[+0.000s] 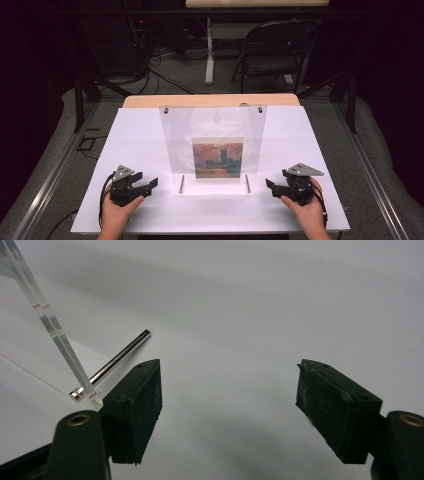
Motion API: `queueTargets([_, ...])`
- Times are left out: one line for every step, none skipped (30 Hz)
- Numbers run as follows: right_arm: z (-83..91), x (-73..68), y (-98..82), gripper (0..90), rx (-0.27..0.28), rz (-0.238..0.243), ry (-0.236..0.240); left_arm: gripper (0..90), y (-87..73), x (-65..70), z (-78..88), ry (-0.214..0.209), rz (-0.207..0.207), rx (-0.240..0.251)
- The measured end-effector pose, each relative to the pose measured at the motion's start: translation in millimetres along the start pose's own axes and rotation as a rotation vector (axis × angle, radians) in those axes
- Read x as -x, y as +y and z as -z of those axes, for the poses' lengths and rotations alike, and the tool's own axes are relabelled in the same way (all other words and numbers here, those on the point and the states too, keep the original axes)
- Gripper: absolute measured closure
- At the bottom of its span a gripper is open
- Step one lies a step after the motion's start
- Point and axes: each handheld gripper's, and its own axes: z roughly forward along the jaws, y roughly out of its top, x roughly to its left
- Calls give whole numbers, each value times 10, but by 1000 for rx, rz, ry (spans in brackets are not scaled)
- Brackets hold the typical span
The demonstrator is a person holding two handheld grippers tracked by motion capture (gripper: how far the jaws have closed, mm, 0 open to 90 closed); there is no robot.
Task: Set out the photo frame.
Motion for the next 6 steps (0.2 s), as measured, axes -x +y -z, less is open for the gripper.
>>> queueTargets([4, 0, 0, 259, 1, -2, 1, 294, 1, 0, 0, 1, 0, 0])
queueTargets([7, 5, -1, 261, 3, 1, 0, 294, 4, 0, -6, 3, -2, -5])
queueTargets([7, 5, -1, 261, 3, 1, 0, 294, 4, 0, -6, 3, -2, -5])
queueTargets([5, 5, -2, 261, 2, -1, 1, 294, 4, 3, -12, 5, -3, -4])
queueTargets([1, 6, -5, 262, 2, -2, -1, 295, 5, 6, -13, 5, -3, -5])
queueTargets([0, 8, -6, 262, 1, -2, -1, 294, 6, 9, -13, 8, -5, -6])
